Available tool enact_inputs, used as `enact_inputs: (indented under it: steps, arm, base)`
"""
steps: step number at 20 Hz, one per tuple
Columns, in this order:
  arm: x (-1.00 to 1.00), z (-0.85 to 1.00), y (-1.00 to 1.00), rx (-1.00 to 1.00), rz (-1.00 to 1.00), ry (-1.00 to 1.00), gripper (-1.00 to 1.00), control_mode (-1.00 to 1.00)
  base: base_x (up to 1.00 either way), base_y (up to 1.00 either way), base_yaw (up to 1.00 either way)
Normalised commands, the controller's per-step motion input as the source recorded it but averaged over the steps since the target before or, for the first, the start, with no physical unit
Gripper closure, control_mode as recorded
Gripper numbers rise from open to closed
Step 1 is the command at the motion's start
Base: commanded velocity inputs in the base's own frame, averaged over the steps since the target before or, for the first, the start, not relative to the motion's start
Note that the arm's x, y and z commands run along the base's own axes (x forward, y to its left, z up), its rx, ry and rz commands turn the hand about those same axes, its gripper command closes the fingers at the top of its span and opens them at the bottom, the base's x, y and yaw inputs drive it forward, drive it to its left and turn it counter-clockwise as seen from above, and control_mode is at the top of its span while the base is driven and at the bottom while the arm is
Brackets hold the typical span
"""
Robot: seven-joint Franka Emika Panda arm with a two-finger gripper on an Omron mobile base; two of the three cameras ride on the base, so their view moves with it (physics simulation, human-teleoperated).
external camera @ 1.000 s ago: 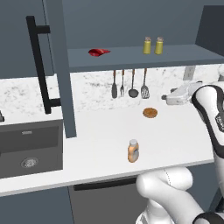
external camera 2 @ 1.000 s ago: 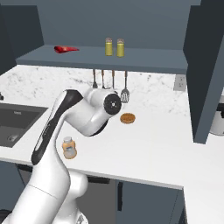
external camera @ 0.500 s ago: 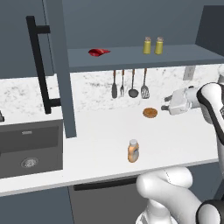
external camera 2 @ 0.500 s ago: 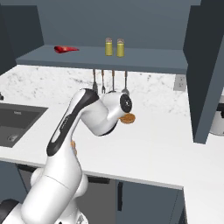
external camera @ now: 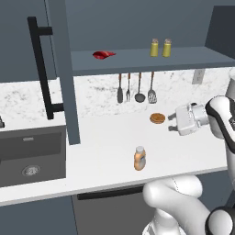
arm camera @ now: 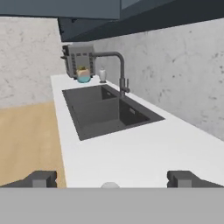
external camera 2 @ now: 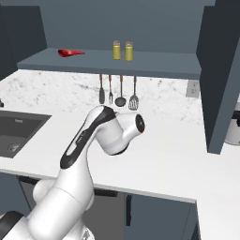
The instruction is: Put the shaker and condiment bottle from the counter next to their counterparts in the cabinet.
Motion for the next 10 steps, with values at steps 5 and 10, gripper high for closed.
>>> enact_inputs:
  steps: [5,10]
  arm:
    - [-0.03,-0.15,0.01,0.00,0.11,-0.01,-1.00,-1.00]
    - [-0.30,-0.29,0.00,0.00,0.11,-0.07,-1.00,-1.00]
  base:
    - [0.00,0.00,0.00]
    - [0.00,0.00,0.00]
